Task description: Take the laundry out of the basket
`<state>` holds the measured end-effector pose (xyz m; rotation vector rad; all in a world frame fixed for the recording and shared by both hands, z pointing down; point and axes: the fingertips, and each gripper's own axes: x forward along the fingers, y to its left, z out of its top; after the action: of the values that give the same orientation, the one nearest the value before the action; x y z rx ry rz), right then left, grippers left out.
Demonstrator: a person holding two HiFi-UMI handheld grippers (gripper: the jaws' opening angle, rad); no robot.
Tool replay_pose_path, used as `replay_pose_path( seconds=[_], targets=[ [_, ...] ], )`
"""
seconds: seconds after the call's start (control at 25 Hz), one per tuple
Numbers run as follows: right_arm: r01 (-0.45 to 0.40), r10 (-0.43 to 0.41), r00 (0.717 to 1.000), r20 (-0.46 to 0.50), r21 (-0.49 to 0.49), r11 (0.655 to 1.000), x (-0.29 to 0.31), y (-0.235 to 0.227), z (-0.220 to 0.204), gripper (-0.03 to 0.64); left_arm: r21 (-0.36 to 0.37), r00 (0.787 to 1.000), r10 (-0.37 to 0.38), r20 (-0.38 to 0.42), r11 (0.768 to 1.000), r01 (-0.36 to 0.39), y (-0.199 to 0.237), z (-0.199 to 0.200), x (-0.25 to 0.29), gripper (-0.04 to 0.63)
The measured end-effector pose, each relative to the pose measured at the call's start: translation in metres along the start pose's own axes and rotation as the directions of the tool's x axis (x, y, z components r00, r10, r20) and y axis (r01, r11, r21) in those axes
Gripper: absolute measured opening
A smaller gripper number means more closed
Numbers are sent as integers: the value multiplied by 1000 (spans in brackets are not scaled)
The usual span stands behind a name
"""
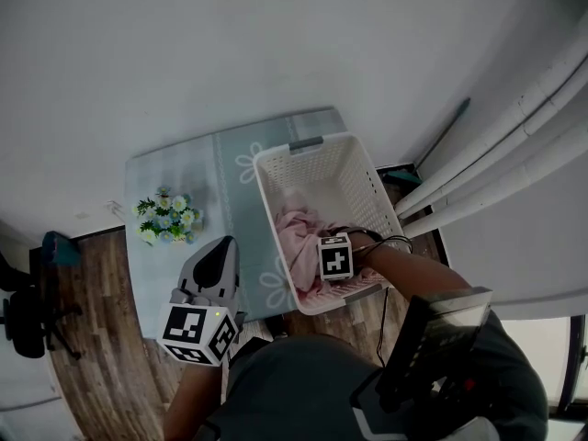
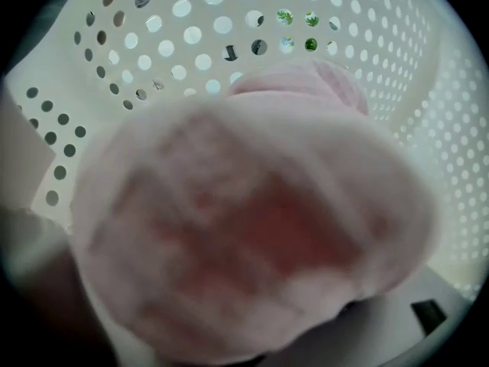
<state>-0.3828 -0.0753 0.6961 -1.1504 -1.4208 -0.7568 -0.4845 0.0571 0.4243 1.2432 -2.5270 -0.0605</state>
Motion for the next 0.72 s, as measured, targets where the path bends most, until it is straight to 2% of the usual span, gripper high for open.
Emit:
replay_pose_path(
  seconds=[0.2, 0.4, 0.56, 0.72],
  targets=[
    [9, -9, 1000, 3, -11, 1000, -7, 7, 2, 360, 3, 1000, -5, 9, 1000, 5, -3, 5, -1, 8],
    [57, -56, 998, 25, -26, 998, -17, 6, 3, 302, 17, 999, -6, 43, 1000, 5, -5, 16, -5, 8],
    [83, -83, 995, 63, 6, 997, -35, -2, 5, 284, 21, 998, -1, 61, 1000, 0, -3, 25, -7, 8],
    [149, -159, 976, 147, 74, 986, -60, -20, 12, 282, 33, 996, 0, 84, 999, -3, -1, 33, -11, 8]
  ],
)
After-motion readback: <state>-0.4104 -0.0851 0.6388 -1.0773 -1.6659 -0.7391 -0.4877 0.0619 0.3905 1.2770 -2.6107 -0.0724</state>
